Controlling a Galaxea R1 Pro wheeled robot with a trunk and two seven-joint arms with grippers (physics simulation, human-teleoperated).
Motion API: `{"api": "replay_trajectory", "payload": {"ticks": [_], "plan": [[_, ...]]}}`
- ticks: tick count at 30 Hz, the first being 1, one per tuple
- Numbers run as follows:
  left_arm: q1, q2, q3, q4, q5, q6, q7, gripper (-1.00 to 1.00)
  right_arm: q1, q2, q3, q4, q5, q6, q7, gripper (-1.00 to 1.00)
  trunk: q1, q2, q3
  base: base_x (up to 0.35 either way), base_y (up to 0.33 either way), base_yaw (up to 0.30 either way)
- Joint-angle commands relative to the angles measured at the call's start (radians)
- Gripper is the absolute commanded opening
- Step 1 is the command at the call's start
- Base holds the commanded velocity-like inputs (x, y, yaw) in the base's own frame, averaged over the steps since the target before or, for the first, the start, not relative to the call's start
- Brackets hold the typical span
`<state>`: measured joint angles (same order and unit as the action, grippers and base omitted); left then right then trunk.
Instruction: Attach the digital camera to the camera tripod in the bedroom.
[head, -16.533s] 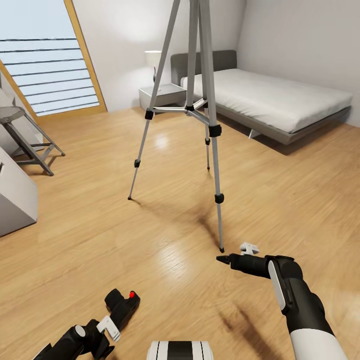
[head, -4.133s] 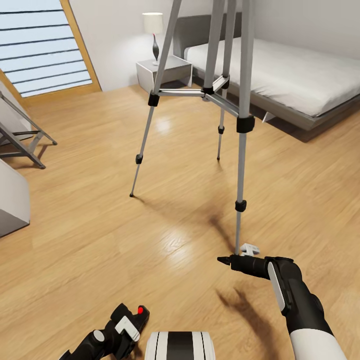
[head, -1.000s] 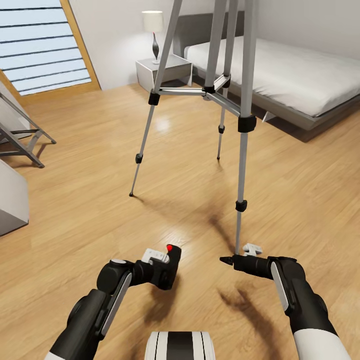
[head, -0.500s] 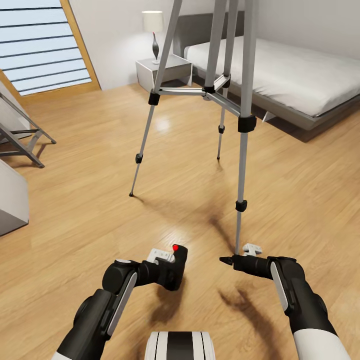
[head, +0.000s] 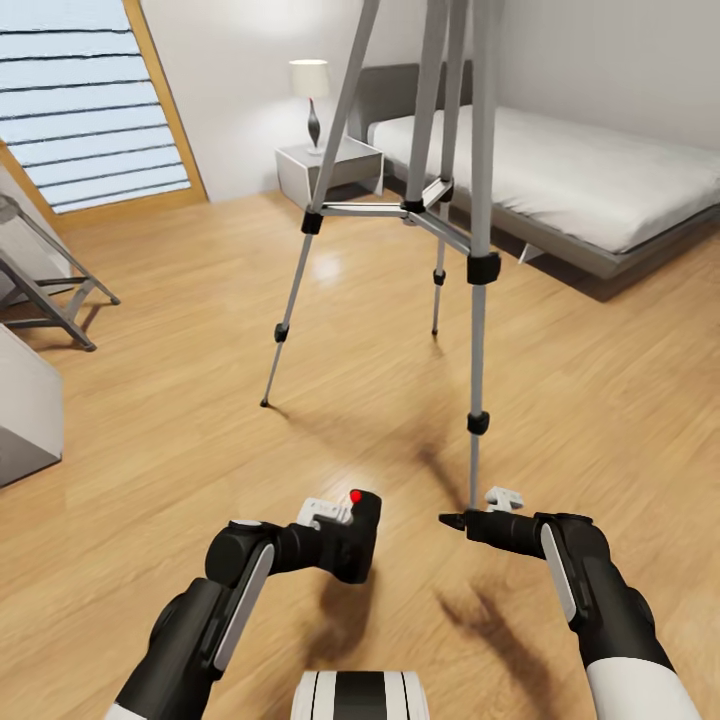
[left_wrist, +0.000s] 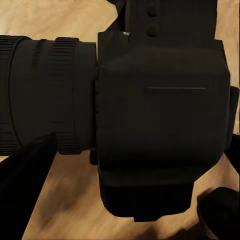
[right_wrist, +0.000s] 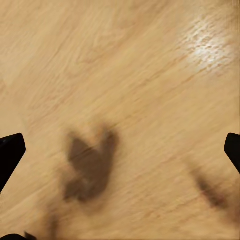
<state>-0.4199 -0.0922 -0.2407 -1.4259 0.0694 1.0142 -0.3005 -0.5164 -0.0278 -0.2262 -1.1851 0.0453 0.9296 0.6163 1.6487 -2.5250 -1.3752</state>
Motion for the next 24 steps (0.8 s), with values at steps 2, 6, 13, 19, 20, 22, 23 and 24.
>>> {"api": "replay_trajectory", "payload": {"ticks": [2, 6, 13, 19, 20, 22, 23, 24], "plan": [[0.000, 0.000, 0.008, 0.000, 0.022, 0.006, 0.003, -1.00, -0.001, 0.000, -0.002, -0.001, 0.005, 0.005, 0.006, 1.00, -0.001, 0.000, 0.007, 0.000, 0.000, 0.000], [0.000, 0.004, 0.072, 0.005, 0.042, 0.006, 0.004, -1.00, -0.001, -0.001, -0.002, -0.001, 0.004, 0.007, 0.006, 1.00, -0.003, 0.001, 0.023, 0.000, 0.000, 0.000], [0.000, 0.006, 0.330, 0.026, 0.047, 0.007, 0.010, -1.00, -0.001, 0.000, -0.001, -0.001, 0.002, 0.011, 0.007, 1.00, -0.006, 0.003, 0.050, 0.000, 0.000, 0.000], [0.000, 0.006, 0.467, 0.031, 0.047, 0.007, 0.017, -1.00, -0.001, 0.000, 0.001, -0.001, 0.000, 0.012, 0.007, 1.00, -0.009, 0.004, 0.073, 0.000, 0.000, 0.000], [0.000, 0.006, 0.473, 0.031, 0.047, 0.007, 0.017, -1.00, -0.001, 0.000, 0.001, -0.001, 0.000, 0.012, 0.007, 1.00, -0.009, 0.004, 0.077, 0.000, 0.000, 0.000], [0.000, 0.006, 0.485, 0.031, 0.047, 0.007, 0.017, -1.00, -0.001, -0.001, 0.001, -0.001, 0.000, 0.012, 0.007, 1.00, -0.010, 0.005, 0.084, 0.000, 0.000, 0.000], [0.000, 0.006, 0.487, 0.031, 0.048, 0.007, 0.017, -1.00, -0.001, -0.001, 0.001, -0.001, 0.000, 0.012, 0.007, 1.00, -0.010, 0.005, 0.088, 0.000, 0.000, 0.000], [0.000, 0.006, 0.491, 0.031, 0.048, 0.007, 0.017, -1.00, -0.001, 0.000, 0.001, -0.001, -0.001, 0.013, 0.007, 1.00, -0.011, 0.005, 0.092, 0.000, 0.000, 0.000]]}}
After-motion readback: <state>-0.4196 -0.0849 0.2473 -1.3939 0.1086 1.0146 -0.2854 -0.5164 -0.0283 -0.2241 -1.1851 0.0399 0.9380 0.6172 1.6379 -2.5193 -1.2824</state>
